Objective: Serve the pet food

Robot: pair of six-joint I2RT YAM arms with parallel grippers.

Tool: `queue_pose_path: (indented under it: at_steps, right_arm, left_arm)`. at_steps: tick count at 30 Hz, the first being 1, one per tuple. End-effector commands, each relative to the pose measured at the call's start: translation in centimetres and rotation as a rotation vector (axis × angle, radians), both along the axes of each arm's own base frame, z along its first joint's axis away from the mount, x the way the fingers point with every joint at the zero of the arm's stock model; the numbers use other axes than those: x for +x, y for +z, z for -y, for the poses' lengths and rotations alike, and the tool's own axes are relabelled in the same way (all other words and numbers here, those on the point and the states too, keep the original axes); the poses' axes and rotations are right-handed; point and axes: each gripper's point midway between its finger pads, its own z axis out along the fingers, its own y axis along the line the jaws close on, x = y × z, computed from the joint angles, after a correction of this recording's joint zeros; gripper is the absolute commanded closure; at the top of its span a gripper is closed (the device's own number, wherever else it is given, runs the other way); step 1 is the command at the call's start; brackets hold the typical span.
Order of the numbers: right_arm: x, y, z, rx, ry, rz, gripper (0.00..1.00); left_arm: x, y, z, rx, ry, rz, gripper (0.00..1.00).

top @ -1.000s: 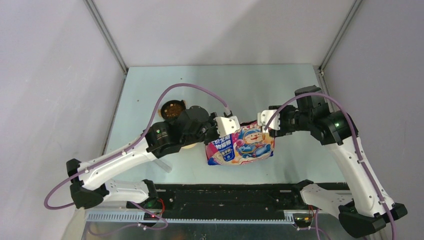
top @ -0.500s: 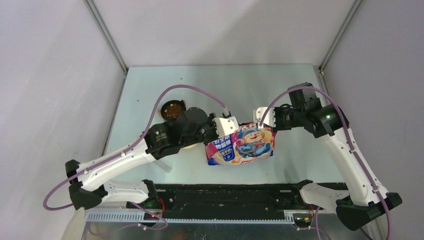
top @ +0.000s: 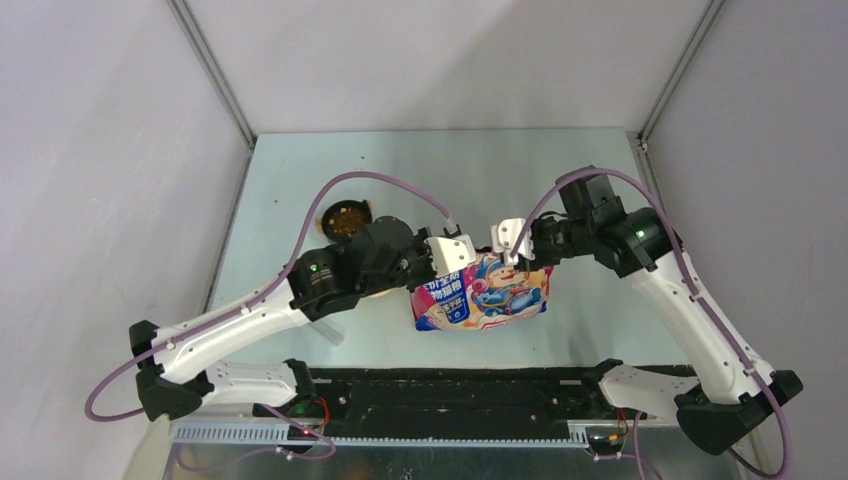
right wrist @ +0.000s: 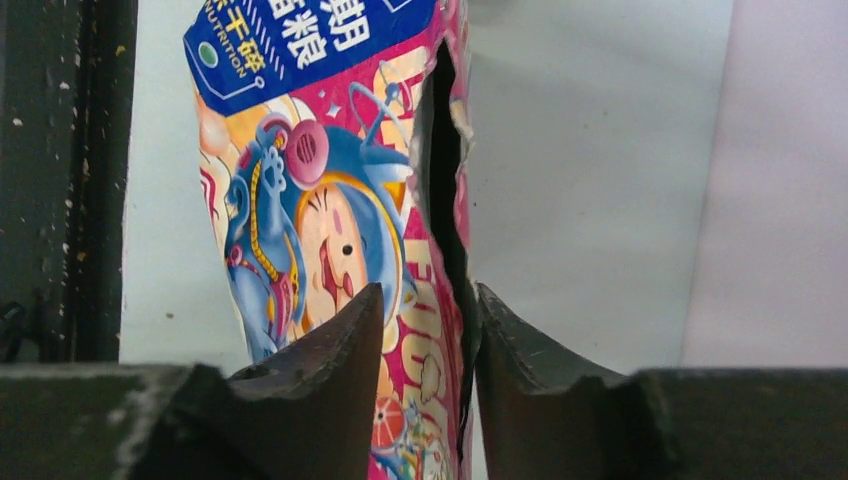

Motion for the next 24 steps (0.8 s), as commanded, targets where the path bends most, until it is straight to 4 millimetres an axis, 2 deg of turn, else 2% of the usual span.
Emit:
queue_pose_path:
  at_steps: [1,3,10,11,12,13,14,17,20,24]
  right_arm:
    - [1.2,0.3,-1.8,0.052,0.004,-0.002,0.73]
    - [1.4,0.2,-2.1,0.056,-0.003,-0.009,0.98]
    - [0.0,0.8,-2.9,0.089,0.035,-0.036,1.00]
    - [-0.1,0.9,-3.1,0.096,0.042,-0.038,0.96]
    - [-0.1,1.0,-3.3,0.104,0.044,-0.039,0.83]
    - [-0.2,0.9,-3.5,0.108,0.053,-0.046,0.76]
    - [-0.2,0.9,-3.7,0.113,0.058,-0.045,0.65]
    - [-0.3,0.5,-4.6,0.122,0.066,-0.059,0.54]
    - [0.3,0.2,-5.5,0.129,0.069,-0.051,0.53]
    - [0.8,-0.2,-6.3,0.124,0.064,-0.054,0.63]
  left_arm:
    - [0.2,4.3,-0.4,-0.125,0.009,0.097,1.00]
    - [0.2,4.3,-0.6,-0.129,0.012,0.100,1.00]
    - [0.0,4.2,-0.9,-0.141,0.013,0.110,1.00]
    - [0.0,4.2,-0.9,-0.143,0.011,0.109,1.00]
    - [0.0,4.1,-0.8,-0.143,0.010,0.109,1.00]
    - [0.0,4.2,-0.8,-0.146,0.010,0.109,1.00]
    - [0.0,4.2,-0.7,-0.148,0.006,0.108,1.00]
    - [-0.2,4.3,-0.6,-0.153,-0.003,0.106,1.00]
    - [-0.3,4.2,-0.6,-0.155,-0.010,0.102,1.00]
    - [-0.5,4.2,-0.6,-0.160,-0.016,0.098,1.00]
